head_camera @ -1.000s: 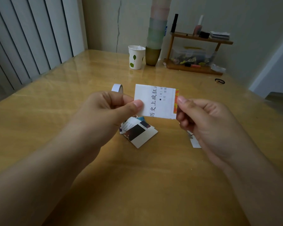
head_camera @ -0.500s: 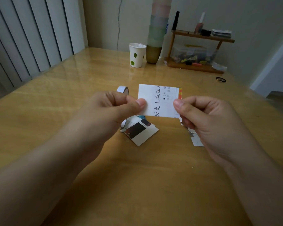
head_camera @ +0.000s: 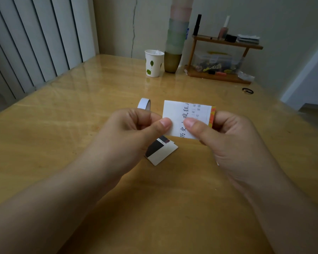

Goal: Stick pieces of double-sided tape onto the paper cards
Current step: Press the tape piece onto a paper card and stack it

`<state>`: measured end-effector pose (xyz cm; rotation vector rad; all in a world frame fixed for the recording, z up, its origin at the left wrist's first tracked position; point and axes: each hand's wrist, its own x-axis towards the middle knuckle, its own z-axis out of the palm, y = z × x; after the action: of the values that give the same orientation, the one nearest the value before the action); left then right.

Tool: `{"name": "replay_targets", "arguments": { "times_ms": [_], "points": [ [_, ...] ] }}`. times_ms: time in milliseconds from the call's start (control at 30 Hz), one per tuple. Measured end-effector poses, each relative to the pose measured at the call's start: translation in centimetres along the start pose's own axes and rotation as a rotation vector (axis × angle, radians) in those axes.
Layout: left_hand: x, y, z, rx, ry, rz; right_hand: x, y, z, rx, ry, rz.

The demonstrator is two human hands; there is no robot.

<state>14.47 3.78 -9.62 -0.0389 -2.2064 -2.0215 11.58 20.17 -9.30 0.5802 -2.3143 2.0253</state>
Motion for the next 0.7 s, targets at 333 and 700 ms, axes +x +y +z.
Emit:
{"name": "replay_targets", "arguments": {
  "times_ms": [333,700],
  "points": [
    [0.2,-0.3,0.0,-0.041,0.062,0.014,0.3,0.0,-0.3,-0.049,0.09,0.037],
    [0.6,-1.1,-0.2,1.02,-0.028,0.116,0.8,1.6,-1.2,-0.778,-0.117,0.32]
  ]
}}
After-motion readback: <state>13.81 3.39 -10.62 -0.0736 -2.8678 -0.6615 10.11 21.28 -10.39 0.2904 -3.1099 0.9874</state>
